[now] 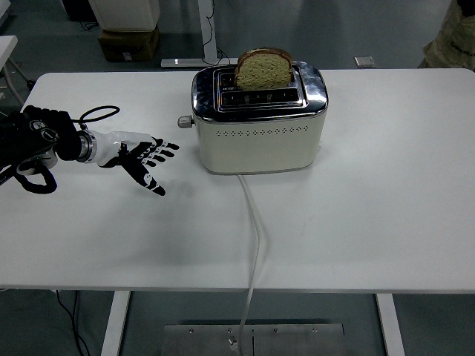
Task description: Press down toaster
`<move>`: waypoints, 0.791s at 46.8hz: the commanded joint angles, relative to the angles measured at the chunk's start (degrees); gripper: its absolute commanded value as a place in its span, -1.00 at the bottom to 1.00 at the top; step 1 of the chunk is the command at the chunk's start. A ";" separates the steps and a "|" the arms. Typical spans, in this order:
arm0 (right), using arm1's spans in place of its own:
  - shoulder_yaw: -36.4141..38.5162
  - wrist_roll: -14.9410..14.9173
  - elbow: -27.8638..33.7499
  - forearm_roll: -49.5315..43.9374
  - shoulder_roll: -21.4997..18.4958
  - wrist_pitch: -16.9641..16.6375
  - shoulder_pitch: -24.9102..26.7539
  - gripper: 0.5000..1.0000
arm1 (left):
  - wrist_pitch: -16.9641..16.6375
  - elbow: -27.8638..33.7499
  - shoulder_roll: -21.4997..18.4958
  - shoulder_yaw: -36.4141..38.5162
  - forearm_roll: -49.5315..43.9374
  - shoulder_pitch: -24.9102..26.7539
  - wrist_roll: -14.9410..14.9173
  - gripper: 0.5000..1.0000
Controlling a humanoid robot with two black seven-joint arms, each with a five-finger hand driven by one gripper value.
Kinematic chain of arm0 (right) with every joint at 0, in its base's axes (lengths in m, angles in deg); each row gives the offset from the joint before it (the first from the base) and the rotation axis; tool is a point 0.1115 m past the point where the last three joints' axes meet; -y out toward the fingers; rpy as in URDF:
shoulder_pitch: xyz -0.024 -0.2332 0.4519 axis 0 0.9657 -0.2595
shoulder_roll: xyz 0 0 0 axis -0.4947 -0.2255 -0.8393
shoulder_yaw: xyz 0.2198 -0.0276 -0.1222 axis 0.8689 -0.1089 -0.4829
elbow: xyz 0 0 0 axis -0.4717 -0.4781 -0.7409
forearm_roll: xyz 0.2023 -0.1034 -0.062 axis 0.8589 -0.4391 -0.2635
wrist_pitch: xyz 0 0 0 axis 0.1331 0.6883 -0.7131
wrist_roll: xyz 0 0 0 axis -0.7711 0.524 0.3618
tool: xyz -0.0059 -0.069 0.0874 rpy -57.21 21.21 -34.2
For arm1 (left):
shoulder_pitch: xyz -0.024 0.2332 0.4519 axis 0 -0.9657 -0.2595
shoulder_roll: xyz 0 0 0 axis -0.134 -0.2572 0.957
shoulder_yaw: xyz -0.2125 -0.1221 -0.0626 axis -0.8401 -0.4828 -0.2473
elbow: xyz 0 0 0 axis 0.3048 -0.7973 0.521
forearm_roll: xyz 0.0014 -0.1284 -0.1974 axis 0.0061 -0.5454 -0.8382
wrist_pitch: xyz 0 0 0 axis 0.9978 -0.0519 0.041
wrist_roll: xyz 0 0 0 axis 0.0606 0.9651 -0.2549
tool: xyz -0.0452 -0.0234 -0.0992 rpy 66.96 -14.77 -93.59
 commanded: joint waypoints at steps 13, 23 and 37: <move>0.00 0.01 0.00 0.00 0.00 0.00 0.01 1.00 | -0.22 0.06 -4.05 -0.69 -0.73 0.67 0.18 1.00; 0.00 0.01 0.00 0.00 0.00 0.00 0.01 1.00 | -0.04 -0.02 -5.20 -1.40 -5.04 5.94 0.62 1.00; 0.00 0.01 0.00 0.00 0.00 0.00 0.01 1.00 | -0.13 -5.38 -1.86 -6.05 -10.49 11.31 0.70 1.00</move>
